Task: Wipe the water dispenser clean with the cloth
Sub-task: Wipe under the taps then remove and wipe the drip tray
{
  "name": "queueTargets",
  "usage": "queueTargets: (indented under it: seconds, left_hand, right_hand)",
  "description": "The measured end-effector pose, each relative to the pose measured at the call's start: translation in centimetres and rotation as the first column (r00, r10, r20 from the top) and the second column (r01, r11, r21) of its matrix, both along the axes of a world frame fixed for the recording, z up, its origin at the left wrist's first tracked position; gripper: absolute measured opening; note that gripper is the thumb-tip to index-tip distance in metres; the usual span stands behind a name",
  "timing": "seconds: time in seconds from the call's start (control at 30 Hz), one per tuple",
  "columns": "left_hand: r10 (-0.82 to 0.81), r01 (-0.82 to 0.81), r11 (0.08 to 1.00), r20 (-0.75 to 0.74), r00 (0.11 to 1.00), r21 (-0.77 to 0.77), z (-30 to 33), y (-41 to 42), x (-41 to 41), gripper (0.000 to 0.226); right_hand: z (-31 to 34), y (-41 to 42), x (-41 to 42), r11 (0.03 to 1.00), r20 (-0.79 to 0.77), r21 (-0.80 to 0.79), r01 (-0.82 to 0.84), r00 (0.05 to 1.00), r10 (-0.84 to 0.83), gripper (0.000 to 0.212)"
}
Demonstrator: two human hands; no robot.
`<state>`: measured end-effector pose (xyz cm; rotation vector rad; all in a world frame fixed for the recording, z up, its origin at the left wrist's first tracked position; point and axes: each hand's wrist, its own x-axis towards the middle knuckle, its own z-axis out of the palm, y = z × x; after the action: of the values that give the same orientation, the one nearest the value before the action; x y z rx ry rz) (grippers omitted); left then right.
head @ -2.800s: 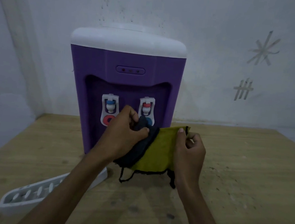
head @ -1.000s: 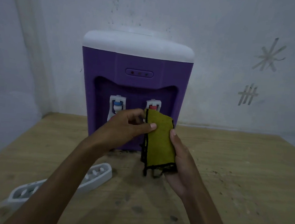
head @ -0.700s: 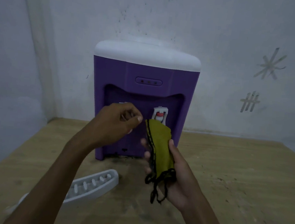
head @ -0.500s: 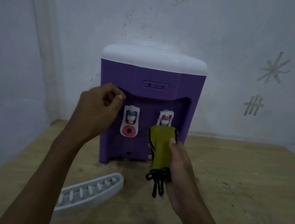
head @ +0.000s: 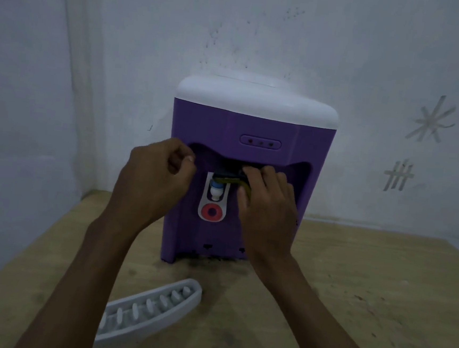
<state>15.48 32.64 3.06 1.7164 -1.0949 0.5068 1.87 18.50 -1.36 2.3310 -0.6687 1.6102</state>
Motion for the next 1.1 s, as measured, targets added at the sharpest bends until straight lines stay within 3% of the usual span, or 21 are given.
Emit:
queueTargets:
  seconds: [0.17, 0.3, 0.43, 0.87, 1.1]
  left_hand:
    - [-0.042, 0.027, 0.962, 0.049, 0.998, 0.273, -0.7, -1.1, 0.6, 0.012]
    - [-0.046, 0.035, 0.959, 0.034, 0.998, 0.280, -1.8, -2.1, 0.6, 0.023]
    - [-0.052, 0.055, 0.960, -0.017, 0.998, 0.274, -1.8, -1.9, 1.0, 0.019]
    - [-0.111, 0.117, 0.959, -0.040, 0.993, 0.257, -1.6, -1.9, 1.3, 0.019]
    - [-0.143, 0.153, 0.960, -0.056, 0.988, 0.235, -1.8, -1.8, 1.3, 0.017]
  right_hand:
    - [1.0, 1.2, 1.0, 0.999, -0.049, -0.002, 0.036, 0.998, -0.036, 0.029]
    - [1.6, 2.4, 1.8, 0.996, -0.054, 0.068, 0.066, 0.997, -0.062, 0.027]
    - [1.6, 3.6, 2.9, 0.974, 0.015, 0.218, -0.060, 0.998, 0.058, 0.031]
    - [-1.3, 0.2, 0.5, 0.987, -0.059, -0.017, 0.163, 0.985, -0.163, 0.027]
    - [-4.5, -0.9, 0.8, 0.973, -0.061, -0.120, 0.198, 0.977, -0.206, 0.019]
